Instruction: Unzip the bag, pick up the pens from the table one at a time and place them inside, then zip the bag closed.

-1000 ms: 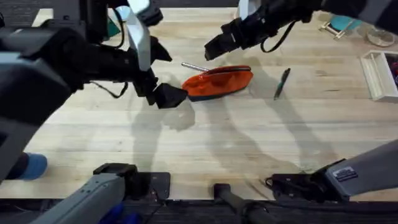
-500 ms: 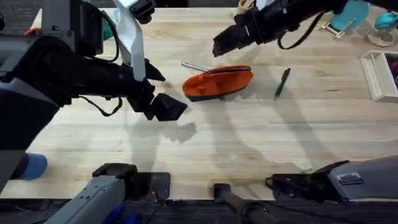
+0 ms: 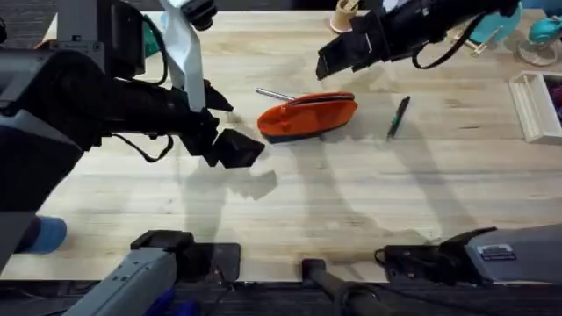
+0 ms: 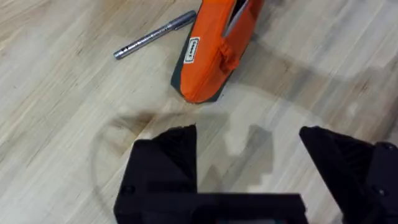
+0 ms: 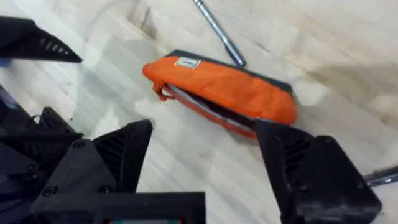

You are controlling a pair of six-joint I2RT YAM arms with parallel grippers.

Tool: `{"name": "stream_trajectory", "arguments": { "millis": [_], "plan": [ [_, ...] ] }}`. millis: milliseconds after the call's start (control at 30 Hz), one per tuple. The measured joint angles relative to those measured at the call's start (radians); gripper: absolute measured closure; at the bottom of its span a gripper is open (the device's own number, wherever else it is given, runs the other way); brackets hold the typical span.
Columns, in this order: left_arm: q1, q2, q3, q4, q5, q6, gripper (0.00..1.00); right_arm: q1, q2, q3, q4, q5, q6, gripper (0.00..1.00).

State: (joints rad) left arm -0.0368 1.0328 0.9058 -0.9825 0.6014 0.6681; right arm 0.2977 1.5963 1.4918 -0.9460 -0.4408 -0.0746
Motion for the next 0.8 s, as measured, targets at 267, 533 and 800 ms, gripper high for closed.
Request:
{"name": "stream_trajectory", "arguments": {
  "millis": [267,533,800],
  "plan": [
    [0.0,0.0,0.0,0.001,0.0,-0.003,0.006,-0.001,0.0,0.0,0.014,0.0,0.0,0.006],
    [0.0,0.0,0.0,0.009,0.0,-0.003,0.006,-0.038,0.0,0.002,0.001,-0.083,-0.161,0.006],
    [0.0,0.0,0.0,0.03,0.0,-0.003,0.006,-0.041,0.0,0.082,-0.002,-0.104,-0.43,0.006]
  ]
}}
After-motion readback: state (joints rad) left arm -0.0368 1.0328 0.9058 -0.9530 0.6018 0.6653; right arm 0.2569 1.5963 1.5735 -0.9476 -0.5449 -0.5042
